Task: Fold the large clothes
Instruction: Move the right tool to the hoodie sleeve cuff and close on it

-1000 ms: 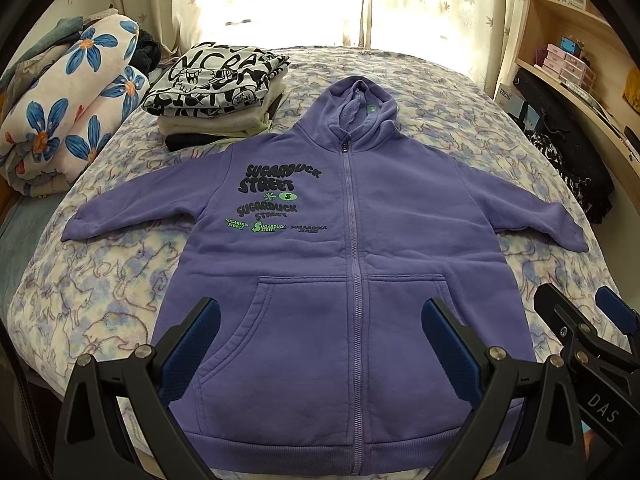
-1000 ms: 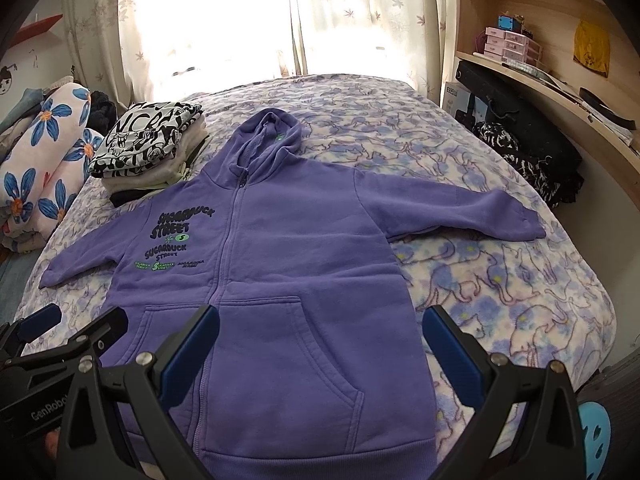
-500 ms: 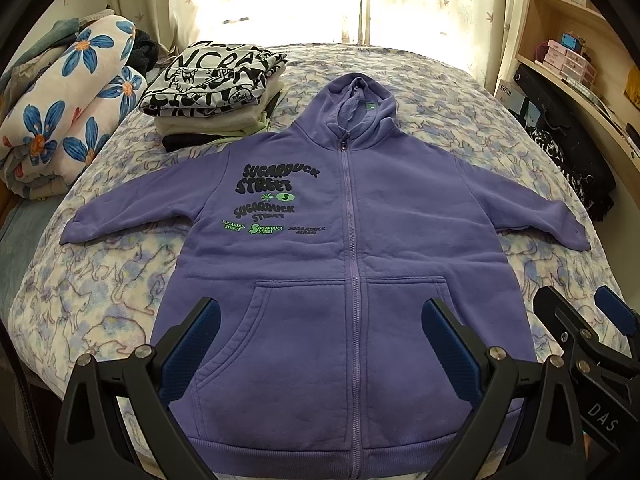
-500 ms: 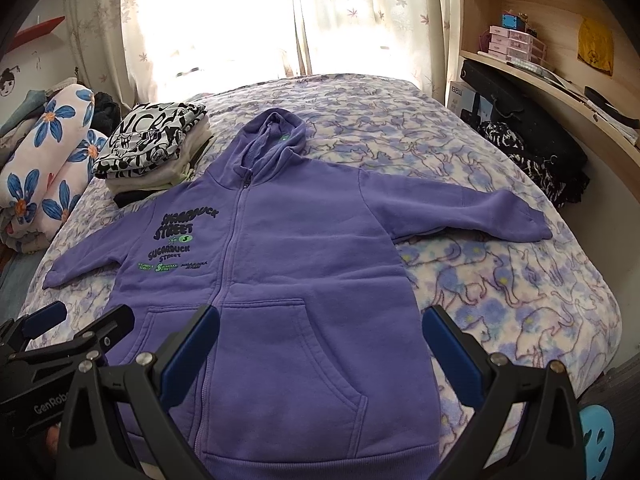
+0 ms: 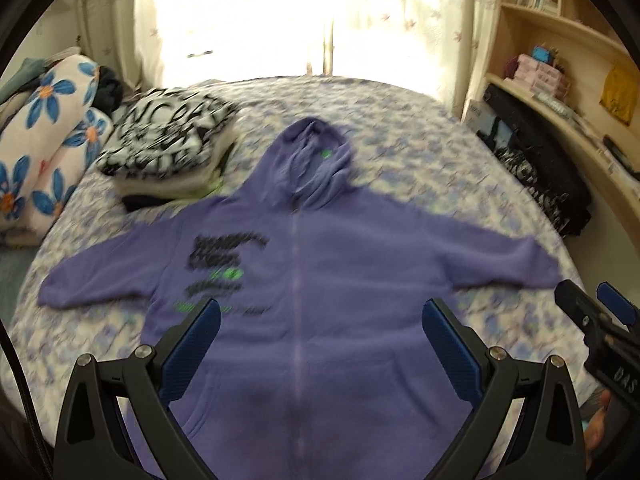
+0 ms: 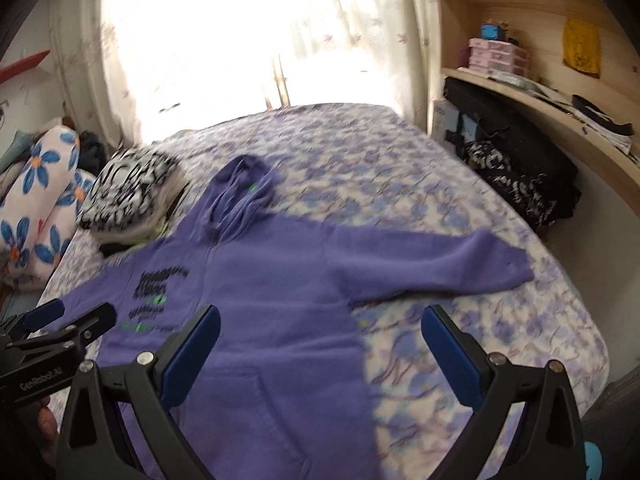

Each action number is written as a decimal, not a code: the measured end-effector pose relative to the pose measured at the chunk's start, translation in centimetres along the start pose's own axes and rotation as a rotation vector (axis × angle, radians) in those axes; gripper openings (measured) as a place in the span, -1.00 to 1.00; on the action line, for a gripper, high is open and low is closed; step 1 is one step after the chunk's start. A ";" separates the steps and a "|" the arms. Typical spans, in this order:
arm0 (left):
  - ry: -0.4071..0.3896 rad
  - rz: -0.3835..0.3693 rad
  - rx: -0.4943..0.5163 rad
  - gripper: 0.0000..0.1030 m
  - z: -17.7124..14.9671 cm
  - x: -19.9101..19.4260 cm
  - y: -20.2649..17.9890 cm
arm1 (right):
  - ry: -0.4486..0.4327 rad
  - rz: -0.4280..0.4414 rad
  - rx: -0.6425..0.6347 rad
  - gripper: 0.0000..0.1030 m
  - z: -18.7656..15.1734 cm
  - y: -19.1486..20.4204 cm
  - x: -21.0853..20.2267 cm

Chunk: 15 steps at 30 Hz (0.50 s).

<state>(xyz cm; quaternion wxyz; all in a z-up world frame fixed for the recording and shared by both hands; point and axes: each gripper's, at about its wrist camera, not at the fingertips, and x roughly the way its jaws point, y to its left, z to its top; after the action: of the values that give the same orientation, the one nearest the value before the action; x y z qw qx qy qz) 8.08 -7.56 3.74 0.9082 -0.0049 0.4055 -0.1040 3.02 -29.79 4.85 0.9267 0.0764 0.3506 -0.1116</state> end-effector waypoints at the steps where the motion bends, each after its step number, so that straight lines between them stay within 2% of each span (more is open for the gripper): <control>1: -0.019 -0.028 -0.005 0.94 0.7 0.3 -0.5 | -0.012 -0.010 0.012 0.96 0.6 -1.0 0.1; 3: -0.048 -0.055 -0.010 0.94 1.9 1.1 -1.5 | -0.029 -0.034 0.045 0.96 2.0 -3.4 0.6; 6: -0.040 -0.094 -0.012 0.94 3.6 3.5 -3.3 | -0.038 -0.076 0.096 0.96 3.5 -7.1 2.1; 9: 0.021 -0.110 0.030 0.94 4.4 6.6 -5.5 | -0.012 -0.104 0.166 0.91 4.3 -11.3 4.4; 12: 0.055 -0.108 0.082 0.94 4.4 9.6 -7.9 | 0.031 -0.131 0.223 0.74 4.1 -14.8 7.0; 15: 0.102 -0.154 0.117 0.94 3.7 12.5 -10.1 | 0.071 -0.153 0.274 0.73 3.0 -17.9 9.7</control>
<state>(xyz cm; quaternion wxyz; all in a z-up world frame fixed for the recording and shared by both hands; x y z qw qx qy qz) 17.05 -20.16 -2.06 0.8745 0.0221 0.4426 -0.1971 7.33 -49.22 -0.54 0.8834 0.1789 0.3695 -0.2258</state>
